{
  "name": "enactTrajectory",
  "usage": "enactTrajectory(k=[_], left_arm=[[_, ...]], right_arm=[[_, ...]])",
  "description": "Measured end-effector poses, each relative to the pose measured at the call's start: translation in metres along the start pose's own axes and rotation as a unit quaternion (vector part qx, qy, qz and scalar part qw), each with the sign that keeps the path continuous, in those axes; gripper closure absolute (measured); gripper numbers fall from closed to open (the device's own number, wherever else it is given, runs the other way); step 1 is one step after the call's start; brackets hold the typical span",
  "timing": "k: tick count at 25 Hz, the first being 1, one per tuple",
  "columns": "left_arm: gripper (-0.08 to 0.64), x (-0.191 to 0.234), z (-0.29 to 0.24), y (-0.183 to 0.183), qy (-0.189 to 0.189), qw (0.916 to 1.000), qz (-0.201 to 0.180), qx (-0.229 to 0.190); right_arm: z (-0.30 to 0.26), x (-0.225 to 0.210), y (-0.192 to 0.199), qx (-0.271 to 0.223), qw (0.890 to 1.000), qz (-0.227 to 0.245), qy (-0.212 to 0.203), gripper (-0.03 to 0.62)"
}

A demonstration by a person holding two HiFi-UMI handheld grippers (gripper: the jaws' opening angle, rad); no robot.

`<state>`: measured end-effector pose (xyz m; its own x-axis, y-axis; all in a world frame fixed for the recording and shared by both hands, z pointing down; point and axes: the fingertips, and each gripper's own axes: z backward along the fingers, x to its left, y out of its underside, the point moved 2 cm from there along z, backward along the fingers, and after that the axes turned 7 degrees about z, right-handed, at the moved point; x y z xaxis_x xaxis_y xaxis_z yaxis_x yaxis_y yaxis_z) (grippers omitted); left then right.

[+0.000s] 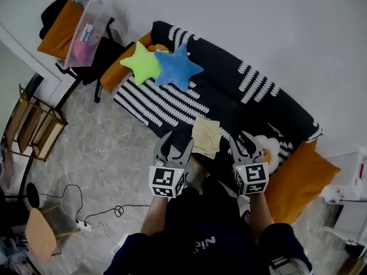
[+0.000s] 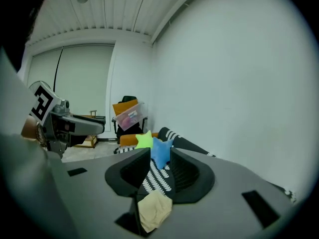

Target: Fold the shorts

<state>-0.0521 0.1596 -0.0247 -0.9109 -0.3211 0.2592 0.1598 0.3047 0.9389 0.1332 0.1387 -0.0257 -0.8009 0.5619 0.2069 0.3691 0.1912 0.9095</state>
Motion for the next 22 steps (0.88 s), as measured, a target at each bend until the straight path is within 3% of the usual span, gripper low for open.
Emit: enactTrajectory(k=[5, 11, 16, 19, 22], left_arm=[[0.324, 0.000, 0.012, -0.023, 0.003, 0.9991, -0.034, -0.024], [0.336, 0.000, 0.025, -0.023, 0.022, 0.9987, -0.032, -0.033], [0.510, -0.002, 0.035, -0.021, 0.039, 0.9972, -0.022, -0.061], [0.553, -0.005, 0.039, -0.024, 0.051, 0.9952, -0.022, -0.080], [0.558, -0.005, 0.041, -0.026, 0.039, 0.9951, -0.030, -0.086]], right_arm=[[0.015, 0.007, -0.018, -0.019, 0.999, 0.020, 0.027, 0.465], [0.024, 0.016, -0.027, -0.046, 0.997, 0.023, 0.053, 0.526], [0.030, 0.025, -0.037, -0.067, 0.996, 0.035, 0.047, 0.583], [0.033, 0.032, -0.043, -0.085, 0.994, 0.055, 0.037, 0.583], [0.036, 0.035, -0.046, -0.090, 0.994, 0.050, 0.038, 0.583]])
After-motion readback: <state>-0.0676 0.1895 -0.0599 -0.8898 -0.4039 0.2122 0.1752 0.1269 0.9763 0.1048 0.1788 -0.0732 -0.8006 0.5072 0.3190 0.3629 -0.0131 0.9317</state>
